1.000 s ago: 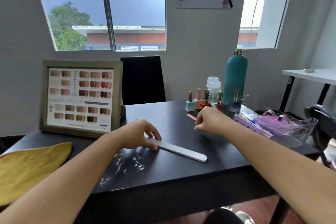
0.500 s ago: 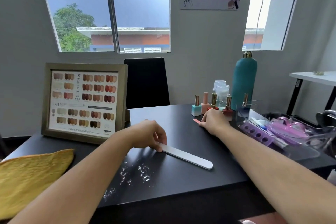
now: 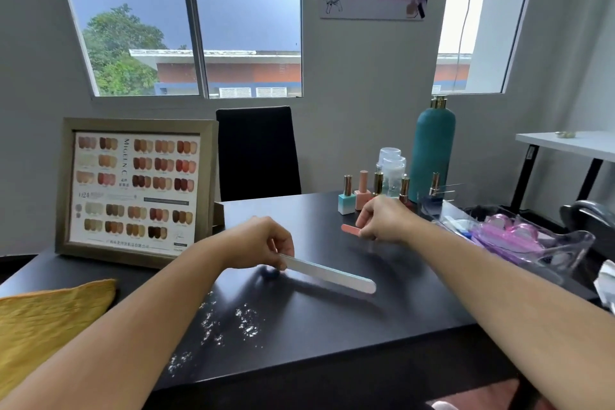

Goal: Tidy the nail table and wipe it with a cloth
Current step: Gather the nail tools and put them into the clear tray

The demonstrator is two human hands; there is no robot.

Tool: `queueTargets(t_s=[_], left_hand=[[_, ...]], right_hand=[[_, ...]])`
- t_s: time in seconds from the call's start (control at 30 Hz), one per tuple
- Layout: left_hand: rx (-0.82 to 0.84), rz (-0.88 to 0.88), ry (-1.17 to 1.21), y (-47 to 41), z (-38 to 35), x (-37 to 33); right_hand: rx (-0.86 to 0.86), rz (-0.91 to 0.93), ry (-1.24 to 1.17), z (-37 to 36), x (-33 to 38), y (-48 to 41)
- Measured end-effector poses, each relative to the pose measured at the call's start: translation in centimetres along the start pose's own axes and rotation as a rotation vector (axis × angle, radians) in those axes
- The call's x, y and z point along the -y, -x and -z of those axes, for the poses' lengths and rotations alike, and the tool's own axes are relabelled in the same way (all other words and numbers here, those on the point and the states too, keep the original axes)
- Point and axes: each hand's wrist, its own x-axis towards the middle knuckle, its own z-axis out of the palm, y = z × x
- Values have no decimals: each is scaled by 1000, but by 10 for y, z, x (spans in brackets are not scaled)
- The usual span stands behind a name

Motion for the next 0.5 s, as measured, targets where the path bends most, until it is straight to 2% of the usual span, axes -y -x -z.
queueTargets(t_s=[0.13,0.27,0.4,0.5], left_hand=[[-133,-53,15,-17,10,-25],[-262,-175,21,-49,17,-69],[-291,-299,-3,-86,12,-122],[-272,-354,-14,-111,3,-153]], right_hand=[[-76,94,22,48,3,21],[-163,54,38,106,-14,43],[-203,-29,-11,145,-53,60],[-222,-82,44,157,-80,66]])
